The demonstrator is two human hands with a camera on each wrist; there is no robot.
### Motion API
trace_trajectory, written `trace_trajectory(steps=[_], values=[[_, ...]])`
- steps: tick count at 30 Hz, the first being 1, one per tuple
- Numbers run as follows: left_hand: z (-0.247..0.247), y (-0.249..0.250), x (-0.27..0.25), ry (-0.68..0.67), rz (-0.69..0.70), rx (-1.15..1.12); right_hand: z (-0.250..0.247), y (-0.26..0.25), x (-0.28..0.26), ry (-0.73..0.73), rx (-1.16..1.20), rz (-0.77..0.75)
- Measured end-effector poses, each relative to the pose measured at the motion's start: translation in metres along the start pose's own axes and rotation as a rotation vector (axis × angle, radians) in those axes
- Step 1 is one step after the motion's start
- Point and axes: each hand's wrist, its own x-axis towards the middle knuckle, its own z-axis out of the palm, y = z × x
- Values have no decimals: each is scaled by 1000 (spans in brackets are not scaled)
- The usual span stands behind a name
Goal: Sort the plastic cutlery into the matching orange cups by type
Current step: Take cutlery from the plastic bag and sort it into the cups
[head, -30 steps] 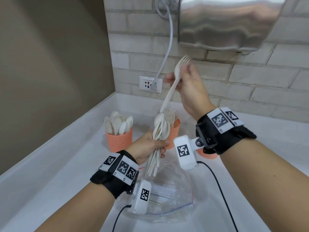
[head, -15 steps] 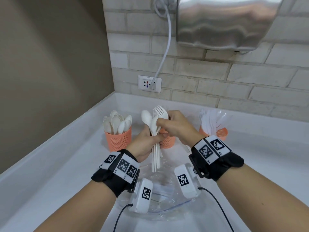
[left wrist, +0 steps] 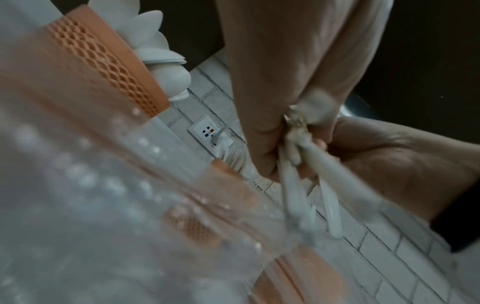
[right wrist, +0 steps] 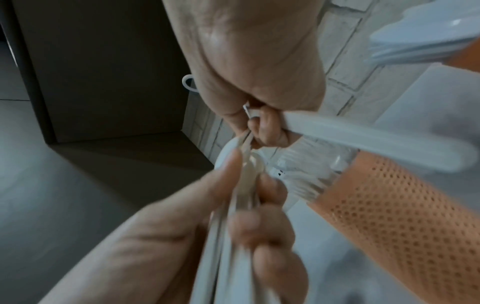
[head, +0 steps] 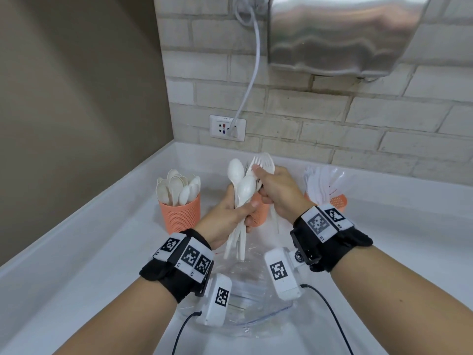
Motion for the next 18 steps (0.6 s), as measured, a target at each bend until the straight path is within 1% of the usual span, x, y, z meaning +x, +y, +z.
trace_trajectory(steps=[4,9,12,13,14,16,18], values=[[-13,-2,1,60,11,-109,-14,-15,15,74,-91,-157],[-29,-5,2,103,-20,-258,-30,-35,30,200,-106,-337],[-34,-7,3,122,-21,-266,-34,-37,37,341,-279,-539],[-36,-8,3,124,-20,-270,-34,-35,39,362,-340,-611],[-37,-7,3,121,-20,-278,-32,-33,41,368,-395,-660],[-37,-6,4,116,-25,-296,-28,-23,45,333,-501,-706],[-36,-3,4,109,-35,-326,-25,-6,51,270,-637,-692]])
